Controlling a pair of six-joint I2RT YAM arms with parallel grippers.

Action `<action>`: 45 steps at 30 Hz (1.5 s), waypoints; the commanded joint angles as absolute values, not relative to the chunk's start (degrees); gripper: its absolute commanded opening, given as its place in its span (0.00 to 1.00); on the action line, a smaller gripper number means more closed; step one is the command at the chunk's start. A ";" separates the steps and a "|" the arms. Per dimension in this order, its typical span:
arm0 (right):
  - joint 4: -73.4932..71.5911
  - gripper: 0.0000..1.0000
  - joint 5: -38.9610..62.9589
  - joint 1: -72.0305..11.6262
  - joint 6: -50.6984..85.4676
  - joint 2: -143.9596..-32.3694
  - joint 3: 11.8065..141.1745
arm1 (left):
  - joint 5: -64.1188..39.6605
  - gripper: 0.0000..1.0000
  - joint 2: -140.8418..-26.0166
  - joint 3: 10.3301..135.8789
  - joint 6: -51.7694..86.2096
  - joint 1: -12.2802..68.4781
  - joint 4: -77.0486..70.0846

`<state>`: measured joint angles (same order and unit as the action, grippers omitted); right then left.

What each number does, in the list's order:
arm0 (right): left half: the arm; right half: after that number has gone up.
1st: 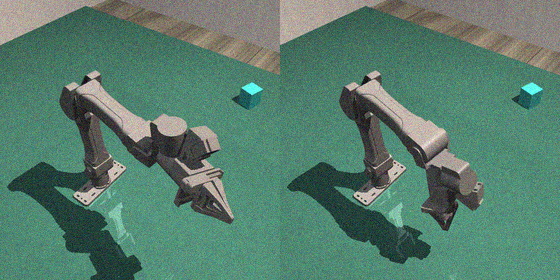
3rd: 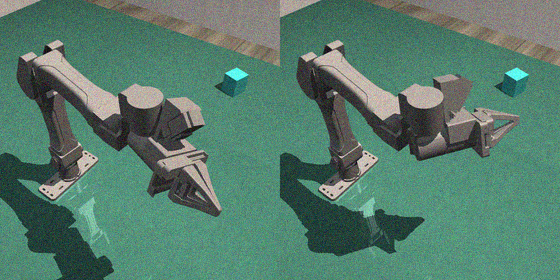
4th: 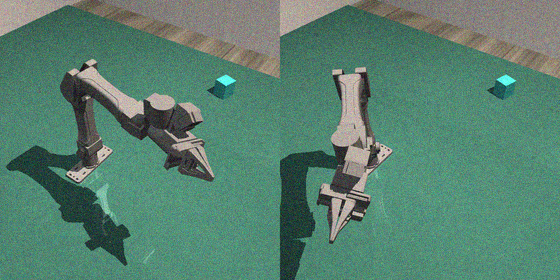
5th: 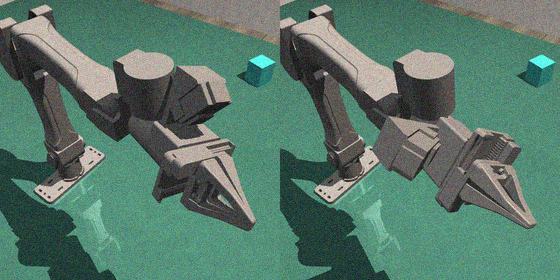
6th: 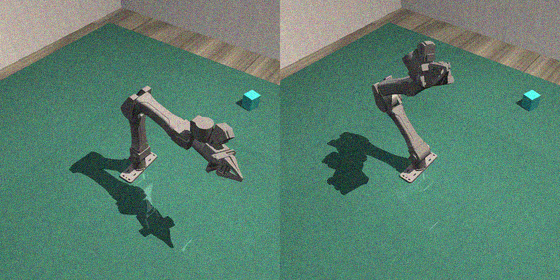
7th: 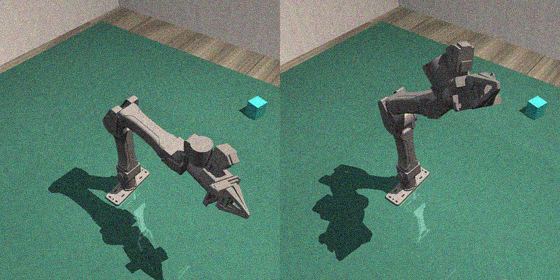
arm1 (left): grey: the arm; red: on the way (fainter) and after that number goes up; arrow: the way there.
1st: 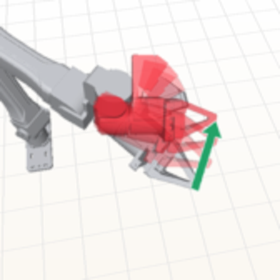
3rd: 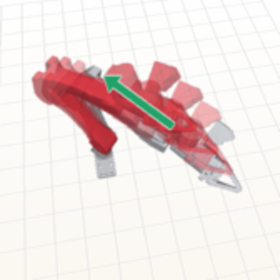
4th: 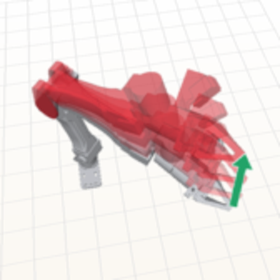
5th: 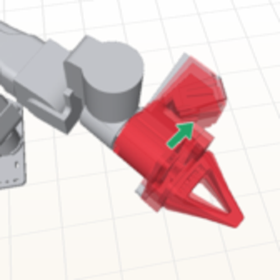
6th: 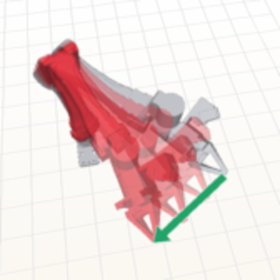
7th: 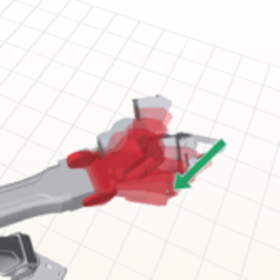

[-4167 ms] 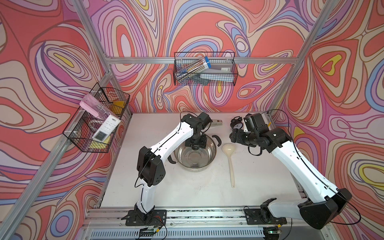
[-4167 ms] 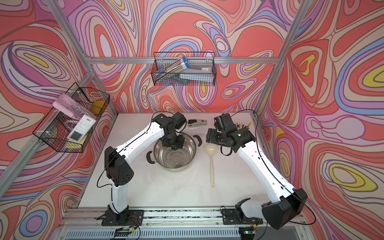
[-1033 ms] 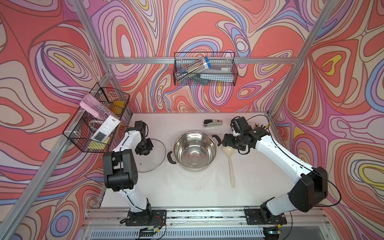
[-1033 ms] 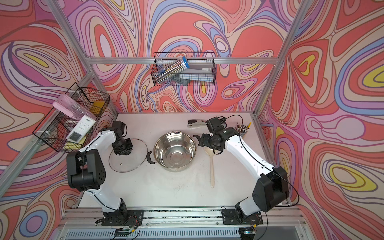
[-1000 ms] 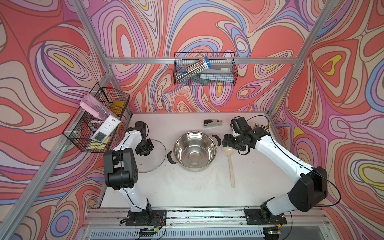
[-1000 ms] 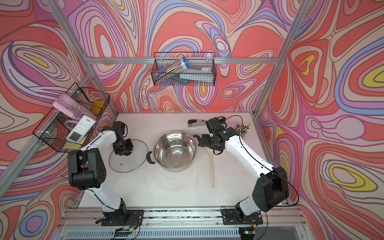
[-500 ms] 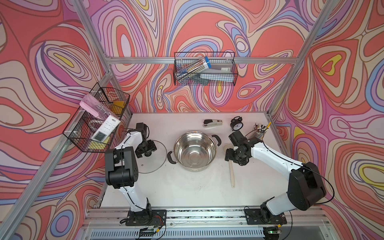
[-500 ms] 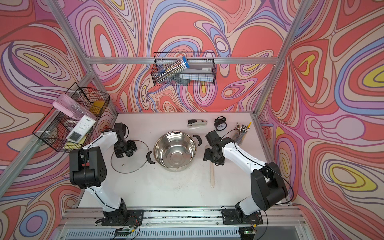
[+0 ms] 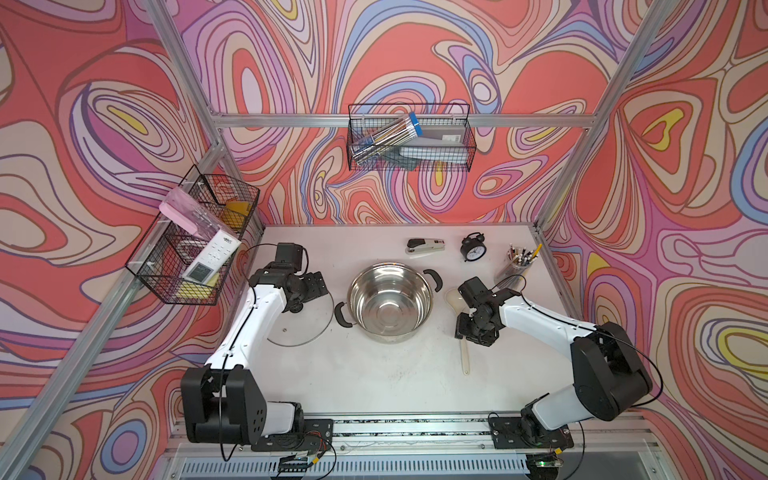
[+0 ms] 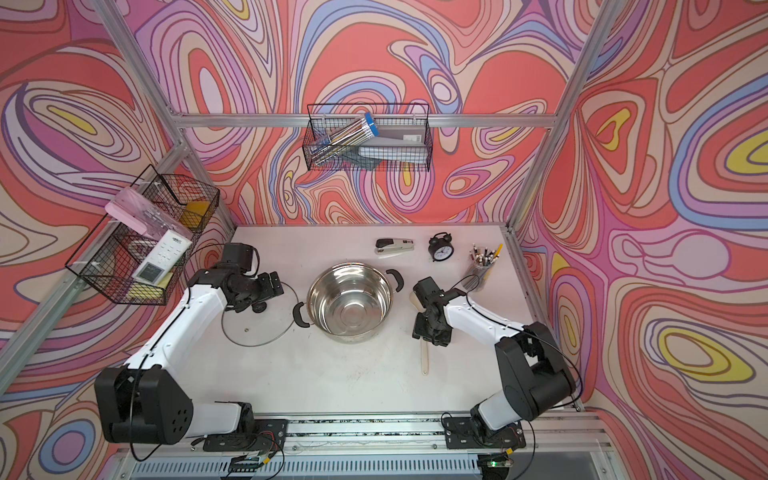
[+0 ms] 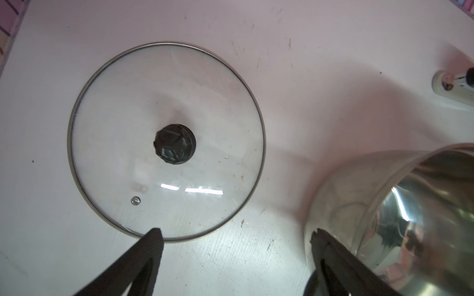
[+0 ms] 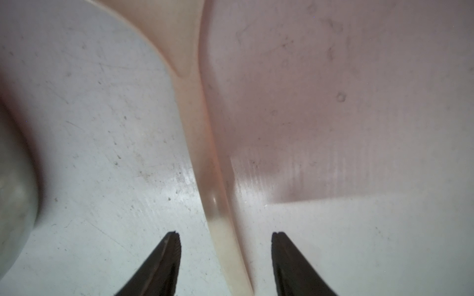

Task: Stir the soup with a spoon
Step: Place the lid at the center of the board, then pick up the spoon from the center of the board.

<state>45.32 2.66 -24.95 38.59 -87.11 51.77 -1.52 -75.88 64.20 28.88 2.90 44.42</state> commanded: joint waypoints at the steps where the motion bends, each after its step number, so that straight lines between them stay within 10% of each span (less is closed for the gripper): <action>1: 43.35 0.57 2.51 -25.29 38.13 -87.80 51.42 | -0.76 0.94 -69.98 62.35 33.00 4.09 46.11; 21: 41.51 0.40 0.15 -25.27 36.47 -94.55 53.71 | -15.64 0.99 -46.22 63.13 41.35 4.38 35.46; 37: 49.24 0.00 -5.71 -25.33 37.41 -87.57 55.43 | -21.53 0.99 -52.08 66.51 43.33 4.39 26.94; 45: 58.50 0.00 -9.77 -25.24 35.43 -81.97 64.57 | -25.55 0.99 -53.69 66.81 44.41 4.39 21.50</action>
